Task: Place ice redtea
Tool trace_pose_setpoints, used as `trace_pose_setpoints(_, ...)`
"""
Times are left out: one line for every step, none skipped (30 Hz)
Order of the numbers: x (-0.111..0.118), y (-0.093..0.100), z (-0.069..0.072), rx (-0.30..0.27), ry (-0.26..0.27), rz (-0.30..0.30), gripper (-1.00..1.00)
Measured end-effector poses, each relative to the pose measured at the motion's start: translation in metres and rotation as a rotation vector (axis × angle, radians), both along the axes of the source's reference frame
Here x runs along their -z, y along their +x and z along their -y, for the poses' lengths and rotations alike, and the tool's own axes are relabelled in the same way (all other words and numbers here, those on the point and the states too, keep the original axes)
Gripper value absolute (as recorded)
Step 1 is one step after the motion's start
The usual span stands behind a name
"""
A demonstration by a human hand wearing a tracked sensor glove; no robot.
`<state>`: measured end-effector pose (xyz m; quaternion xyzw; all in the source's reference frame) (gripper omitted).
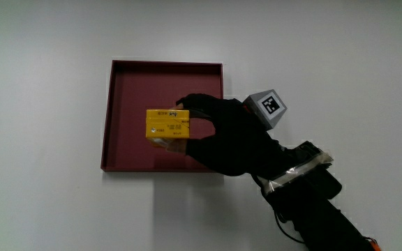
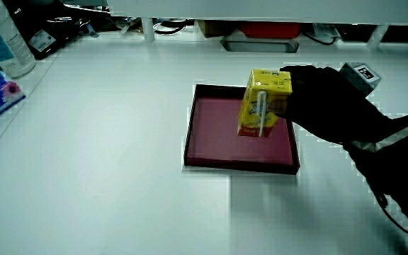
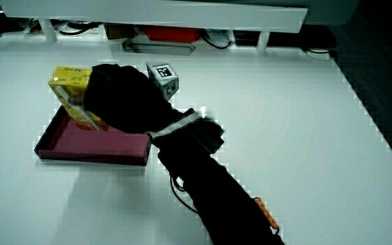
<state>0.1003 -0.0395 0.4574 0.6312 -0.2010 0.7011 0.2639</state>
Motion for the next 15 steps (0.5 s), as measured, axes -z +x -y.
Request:
trace_pose_setpoints(-0.003,-0.002,0.001,-0.004,-0.007,0.008,0.00)
trace_pose_setpoints(-0.006,-0.003,0.002,-0.008,-0.021,0.011,0.00)
trace_pose_setpoints(-0.012,-0.004,0.003,-0.011,-0.037,0.005,0.00)
trace_pose_setpoints(-0.017,-0.006,0.004,-0.011,-0.047,0.005,0.00)
trace_pose_setpoints(-0.020,-0.008,0.004,-0.011,-0.060,0.008,0.00)
trace_pose_setpoints(-0.024,-0.009,0.005,-0.013,-0.070,0.006,0.00)
trace_pose_setpoints(-0.027,-0.011,0.005,-0.012,-0.086,0.000,0.00)
trace_pose_setpoints(-0.032,-0.013,0.005,-0.008,-0.097,-0.004,0.00)
trace_pose_setpoints(-0.037,-0.014,0.006,-0.009,-0.110,0.003,0.00)
trace_pose_setpoints(-0.044,-0.015,0.006,-0.006,-0.123,0.006,0.00)
trace_pose_setpoints(-0.048,-0.016,0.006,-0.001,-0.142,0.013,0.00)
trace_pose_setpoints(-0.052,-0.017,0.006,-0.002,-0.157,0.009,0.00)
trace_pose_setpoints(-0.058,-0.017,0.006,-0.002,-0.166,0.012,0.00)
trace_pose_setpoints(-0.063,-0.018,0.005,0.000,-0.180,0.012,0.00)
trace_pose_setpoints(-0.068,-0.018,0.005,0.000,-0.181,0.008,0.00)
